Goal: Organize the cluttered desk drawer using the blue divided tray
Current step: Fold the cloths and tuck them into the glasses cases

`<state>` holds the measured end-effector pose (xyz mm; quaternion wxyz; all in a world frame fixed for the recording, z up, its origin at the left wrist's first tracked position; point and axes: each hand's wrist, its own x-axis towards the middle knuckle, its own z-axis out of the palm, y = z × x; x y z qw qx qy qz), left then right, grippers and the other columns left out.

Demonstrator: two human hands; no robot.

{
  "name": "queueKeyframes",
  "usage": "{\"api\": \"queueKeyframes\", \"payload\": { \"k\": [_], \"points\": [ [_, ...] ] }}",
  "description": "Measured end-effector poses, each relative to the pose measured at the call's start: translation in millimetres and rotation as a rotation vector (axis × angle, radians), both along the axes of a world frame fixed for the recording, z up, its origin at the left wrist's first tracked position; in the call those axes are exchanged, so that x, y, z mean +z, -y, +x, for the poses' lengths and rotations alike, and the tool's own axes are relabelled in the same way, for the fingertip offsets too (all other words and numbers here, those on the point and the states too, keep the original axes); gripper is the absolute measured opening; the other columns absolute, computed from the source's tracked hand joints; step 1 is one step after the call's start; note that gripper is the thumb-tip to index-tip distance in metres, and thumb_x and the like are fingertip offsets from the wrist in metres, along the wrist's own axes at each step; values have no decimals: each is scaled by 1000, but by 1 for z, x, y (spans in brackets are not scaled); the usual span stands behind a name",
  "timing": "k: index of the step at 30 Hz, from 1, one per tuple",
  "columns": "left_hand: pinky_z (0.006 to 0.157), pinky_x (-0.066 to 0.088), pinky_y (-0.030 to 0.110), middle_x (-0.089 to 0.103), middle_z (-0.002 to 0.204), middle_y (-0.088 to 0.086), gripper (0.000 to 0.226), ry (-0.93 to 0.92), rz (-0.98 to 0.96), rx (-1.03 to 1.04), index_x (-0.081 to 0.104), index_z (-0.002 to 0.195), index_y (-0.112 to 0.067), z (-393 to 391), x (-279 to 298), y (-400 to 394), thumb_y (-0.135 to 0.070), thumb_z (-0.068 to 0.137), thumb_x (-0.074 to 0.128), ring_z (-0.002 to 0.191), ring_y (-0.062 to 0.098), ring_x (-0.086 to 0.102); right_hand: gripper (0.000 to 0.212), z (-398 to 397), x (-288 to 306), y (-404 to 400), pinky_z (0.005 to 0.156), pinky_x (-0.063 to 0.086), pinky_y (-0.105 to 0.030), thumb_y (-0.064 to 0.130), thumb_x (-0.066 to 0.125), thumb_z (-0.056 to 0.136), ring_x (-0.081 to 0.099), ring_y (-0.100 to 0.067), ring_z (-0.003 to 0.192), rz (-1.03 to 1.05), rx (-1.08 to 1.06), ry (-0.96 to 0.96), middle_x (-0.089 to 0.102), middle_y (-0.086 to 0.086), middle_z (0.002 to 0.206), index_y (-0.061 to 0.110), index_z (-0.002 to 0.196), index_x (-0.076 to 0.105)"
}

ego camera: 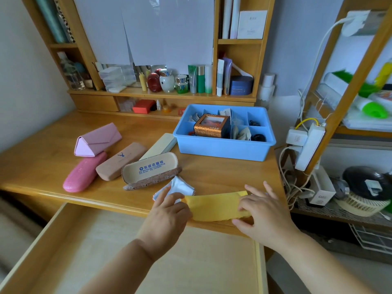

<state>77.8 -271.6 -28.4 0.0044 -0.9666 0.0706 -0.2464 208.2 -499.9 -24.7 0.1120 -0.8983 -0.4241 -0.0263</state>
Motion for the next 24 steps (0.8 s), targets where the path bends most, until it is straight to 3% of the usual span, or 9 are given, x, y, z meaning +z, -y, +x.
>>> {"api": "queueKeyframes", "payload": {
  "k": [2,4,6,7,10,12,15,18,24],
  "points": [
    [104,39,53,63,67,-5,14,-11,-35,17,67,69,-16,-2,16,6,-5,68,75,87,23,65,65,-12,6,-11,119,-3,-43,74,47,73,26,-11,141,-36,-18,-23,56,14,129,31,122,55],
    [107,36,51,63,71,-5,7,-33,-99,4,66,73,-17,-4,35,16,-10,71,69,86,20,63,71,-32,14,-25,116,21,-46,69,59,69,42,-16,133,11,2,2,57,11,127,28,126,55],
    [108,37,44,64,74,-6,7,-38,-210,-19,67,76,-18,-4,54,24,-14,72,63,81,14,61,33,-52,17,-36,86,48,-32,44,74,71,65,-17,94,225,40,52,67,12,90,25,97,68],
    [104,41,36,65,74,-8,10,-23,-305,-11,67,78,-19,-5,63,27,-14,72,60,78,11,60,13,-59,21,-39,68,45,-27,33,72,76,61,-16,72,319,29,-11,59,13,69,23,81,65],
    [75,46,12,66,76,-12,8,43,-740,155,66,84,-29,-8,84,26,-22,82,62,79,4,60,23,-67,36,-40,56,31,-30,24,60,89,43,-13,57,388,-74,-609,45,6,56,14,68,56],
    [77,50,21,71,77,-2,4,38,-1262,268,66,91,-26,-13,87,23,-28,86,65,76,9,65,20,-71,48,-35,58,42,-25,17,62,90,57,-12,61,533,-136,-1071,62,5,65,16,71,65],
    [98,47,43,72,100,17,61,-413,-2023,370,65,106,-8,-29,66,30,-62,83,48,95,31,67,14,-78,58,-29,53,49,-22,11,58,90,66,-13,63,696,-175,-1488,71,-2,75,14,84,70],
    [89,53,39,69,111,18,81,-815,-2024,265,68,111,-4,-51,43,50,-71,76,41,102,29,67,13,-84,57,-27,55,51,-26,11,55,92,66,-15,66,673,-180,-1509,71,-6,79,9,93,68],
    [69,56,30,72,89,14,43,-602,-1974,366,69,91,-7,-67,34,68,-42,66,74,78,23,69,13,-96,60,-23,62,52,-24,15,57,93,67,-14,74,593,-220,-1353,72,-4,86,10,99,68]
  ]
}}
